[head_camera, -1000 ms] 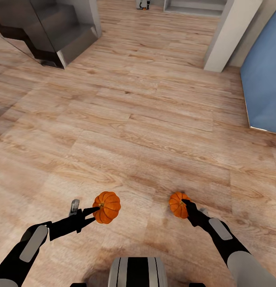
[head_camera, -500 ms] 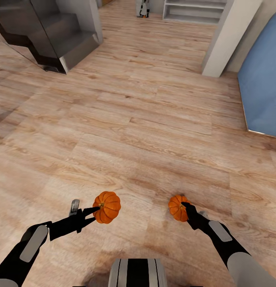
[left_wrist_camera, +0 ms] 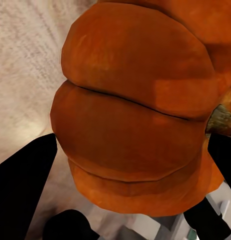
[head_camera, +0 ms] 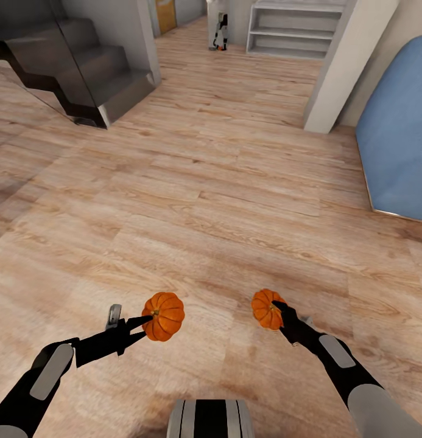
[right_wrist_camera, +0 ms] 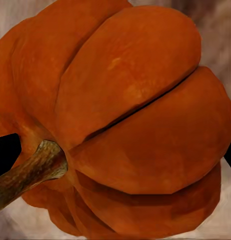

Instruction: Place each of the two pumpkins and all three candles from the living room inside a cabinet in the living room (use any cabinet), then make sure every cabinet is closed, and position the cauldron so it is next to a table in the living room.

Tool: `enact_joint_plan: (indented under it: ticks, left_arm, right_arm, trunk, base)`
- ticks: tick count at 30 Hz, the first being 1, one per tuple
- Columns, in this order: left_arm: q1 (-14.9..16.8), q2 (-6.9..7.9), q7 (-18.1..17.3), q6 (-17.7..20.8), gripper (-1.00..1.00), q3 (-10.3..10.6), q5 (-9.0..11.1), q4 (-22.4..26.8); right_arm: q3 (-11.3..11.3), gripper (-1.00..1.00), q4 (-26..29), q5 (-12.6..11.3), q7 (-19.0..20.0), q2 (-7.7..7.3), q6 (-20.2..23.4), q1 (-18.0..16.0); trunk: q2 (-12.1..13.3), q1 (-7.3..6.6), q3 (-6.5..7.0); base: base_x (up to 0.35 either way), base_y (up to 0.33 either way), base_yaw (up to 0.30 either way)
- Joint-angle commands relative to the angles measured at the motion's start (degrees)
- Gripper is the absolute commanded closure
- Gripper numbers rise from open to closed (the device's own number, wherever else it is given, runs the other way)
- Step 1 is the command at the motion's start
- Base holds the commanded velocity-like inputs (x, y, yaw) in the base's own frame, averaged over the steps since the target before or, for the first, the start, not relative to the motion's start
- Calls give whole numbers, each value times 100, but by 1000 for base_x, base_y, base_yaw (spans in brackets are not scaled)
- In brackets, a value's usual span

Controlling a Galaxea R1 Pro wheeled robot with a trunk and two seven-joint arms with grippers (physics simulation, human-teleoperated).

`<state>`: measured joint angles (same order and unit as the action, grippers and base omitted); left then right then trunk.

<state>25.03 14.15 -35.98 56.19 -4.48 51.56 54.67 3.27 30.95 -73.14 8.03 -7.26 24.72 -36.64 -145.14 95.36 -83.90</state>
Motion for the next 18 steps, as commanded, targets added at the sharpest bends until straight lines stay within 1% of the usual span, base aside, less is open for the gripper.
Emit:
enact_joint_plan:
  ticks: [1,3,5,10,18]
  left_arm:
    - [2,-2,-23,23,100,-9,-23,0]
    - [1,-6,-23,23,100,-9,-23,0]
    - [1,-8,-23,24,100,-6,-23,0]
    - [2,-16,-23,23,100,73,-23,0]
    - [1,-17,-23,24,100,90,-23,0]
  right_arm:
    - [25,100,-4,30,151,0,83,-1]
    - [18,100,-2,47,320,-1,121,-1]
    - [11,100,3,72,392,-3,195,-1]
    - [14,100,0,91,434,-1,306,-1]
    - [16,100,-1,89,436,-3,320,-1]
  trunk:
    - [0,-3,19]
    - [3,-8,64]
    - [6,-13,108]
    - [12,-26,219]
    - [23,-47,396]
  base:
    - [0,0,0]
    - [0,0,0]
    - [0,0,0]
    - [0,0,0]
    - [0,0,0]
